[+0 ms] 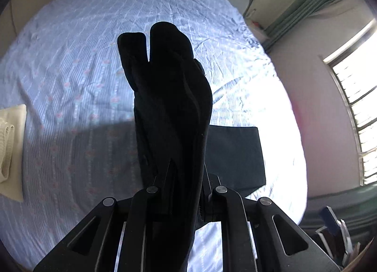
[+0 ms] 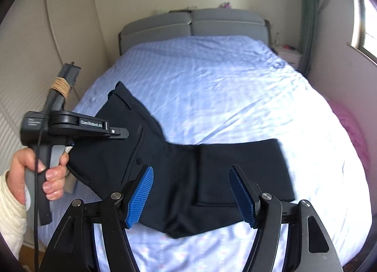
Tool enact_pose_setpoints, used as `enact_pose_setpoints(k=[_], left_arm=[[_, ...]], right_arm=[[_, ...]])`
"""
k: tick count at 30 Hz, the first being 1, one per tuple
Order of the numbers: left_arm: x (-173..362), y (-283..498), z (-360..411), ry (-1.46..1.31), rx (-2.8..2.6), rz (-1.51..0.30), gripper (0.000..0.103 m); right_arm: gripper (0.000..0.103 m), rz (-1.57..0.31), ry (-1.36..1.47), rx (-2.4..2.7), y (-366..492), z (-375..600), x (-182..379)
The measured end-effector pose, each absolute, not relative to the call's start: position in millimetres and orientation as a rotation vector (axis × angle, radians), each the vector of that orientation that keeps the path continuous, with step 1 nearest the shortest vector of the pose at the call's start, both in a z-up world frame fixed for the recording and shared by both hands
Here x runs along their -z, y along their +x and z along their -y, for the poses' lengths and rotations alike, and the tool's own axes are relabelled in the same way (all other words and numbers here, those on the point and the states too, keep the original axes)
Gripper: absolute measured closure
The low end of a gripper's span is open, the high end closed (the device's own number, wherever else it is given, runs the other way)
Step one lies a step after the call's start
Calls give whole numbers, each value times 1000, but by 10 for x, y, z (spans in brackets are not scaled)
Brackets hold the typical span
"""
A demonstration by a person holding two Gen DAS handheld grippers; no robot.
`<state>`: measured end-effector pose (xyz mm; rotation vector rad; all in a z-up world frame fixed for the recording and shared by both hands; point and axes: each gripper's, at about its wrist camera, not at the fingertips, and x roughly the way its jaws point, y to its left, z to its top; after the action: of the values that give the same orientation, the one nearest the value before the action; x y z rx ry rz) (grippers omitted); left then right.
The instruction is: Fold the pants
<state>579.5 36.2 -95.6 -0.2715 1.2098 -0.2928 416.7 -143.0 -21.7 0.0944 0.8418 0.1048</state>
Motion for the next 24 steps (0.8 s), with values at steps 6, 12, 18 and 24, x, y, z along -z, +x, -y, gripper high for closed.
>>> enact_pose_setpoints(k=[6, 12, 18, 24], left_arm=[[853, 5962, 696, -191, 166, -1232, 87], [1134, 6109, 1558, -119, 72, -1276, 87], [1609, 6240, 2260, -66, 45, -1355, 87], [2121, 6394, 2893, 55, 40, -1477, 81]], right_arm=[[35, -808, 119, -101, 4116, 2426, 148], [35, -831, 128, -104, 4218, 3371, 270], [35, -878, 151, -107, 4407, 4122, 564], [35, -951, 213, -45, 4505, 4643, 931]])
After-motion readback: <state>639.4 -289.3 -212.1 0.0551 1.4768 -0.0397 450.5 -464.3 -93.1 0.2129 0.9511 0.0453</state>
